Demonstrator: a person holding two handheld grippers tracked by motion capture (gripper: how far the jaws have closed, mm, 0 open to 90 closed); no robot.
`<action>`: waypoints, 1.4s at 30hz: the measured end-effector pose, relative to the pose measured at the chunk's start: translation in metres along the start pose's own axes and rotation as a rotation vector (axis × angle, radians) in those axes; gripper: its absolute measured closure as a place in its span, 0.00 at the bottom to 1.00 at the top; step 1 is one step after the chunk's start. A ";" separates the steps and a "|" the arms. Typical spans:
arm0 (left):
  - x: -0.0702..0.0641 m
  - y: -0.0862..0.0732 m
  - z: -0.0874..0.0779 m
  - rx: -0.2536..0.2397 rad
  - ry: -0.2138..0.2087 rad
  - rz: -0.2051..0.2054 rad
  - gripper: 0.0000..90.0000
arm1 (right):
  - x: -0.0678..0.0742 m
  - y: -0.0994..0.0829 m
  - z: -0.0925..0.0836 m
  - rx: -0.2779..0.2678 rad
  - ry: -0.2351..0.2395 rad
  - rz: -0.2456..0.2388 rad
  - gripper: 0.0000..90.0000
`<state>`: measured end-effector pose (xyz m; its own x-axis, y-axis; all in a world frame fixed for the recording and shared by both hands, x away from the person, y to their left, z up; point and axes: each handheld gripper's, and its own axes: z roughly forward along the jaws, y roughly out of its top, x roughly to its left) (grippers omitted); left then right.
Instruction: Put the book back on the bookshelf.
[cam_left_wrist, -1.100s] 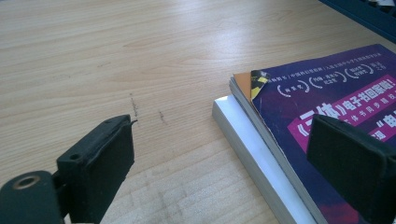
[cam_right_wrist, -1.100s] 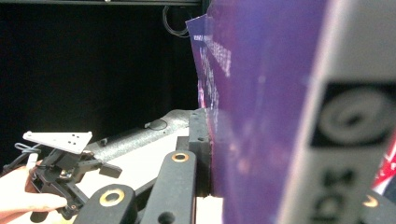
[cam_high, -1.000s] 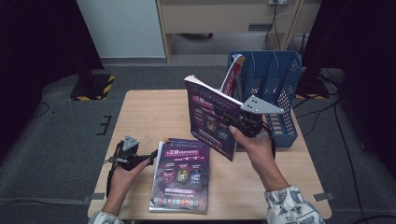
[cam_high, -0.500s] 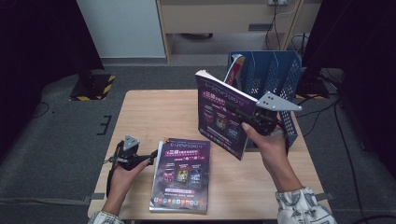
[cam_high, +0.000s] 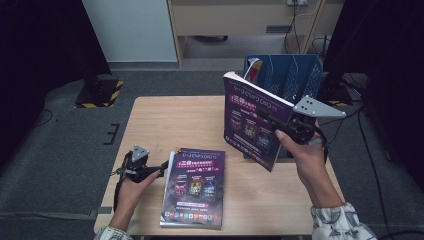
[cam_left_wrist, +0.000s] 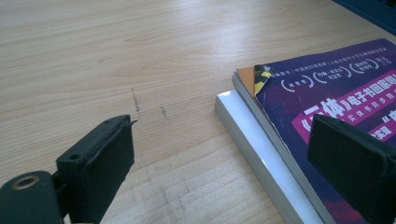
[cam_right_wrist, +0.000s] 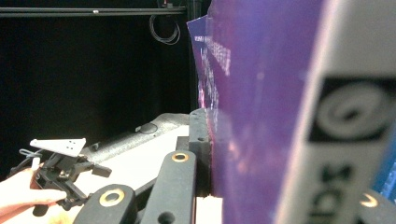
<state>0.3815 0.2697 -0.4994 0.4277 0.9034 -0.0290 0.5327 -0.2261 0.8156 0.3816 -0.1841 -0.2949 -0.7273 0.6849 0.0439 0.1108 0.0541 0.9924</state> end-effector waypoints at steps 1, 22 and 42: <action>0.000 0.000 0.000 0.000 0.000 0.001 0.08 | 0.000 0.000 -0.001 0.001 -0.001 0.001 0.92; -0.001 0.000 0.000 0.002 -0.001 0.006 0.09 | -0.019 -0.001 -0.031 0.008 -0.043 0.004 0.92; -0.002 0.001 0.000 -0.007 -0.004 0.012 0.09 | -0.034 0.002 -0.050 0.025 -0.103 0.007 0.92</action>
<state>0.3810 0.2683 -0.4987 0.4366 0.8994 -0.0214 0.5225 -0.2341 0.8199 0.3730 -0.2439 -0.2890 -0.6528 0.7566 0.0378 0.1334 0.0657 0.9889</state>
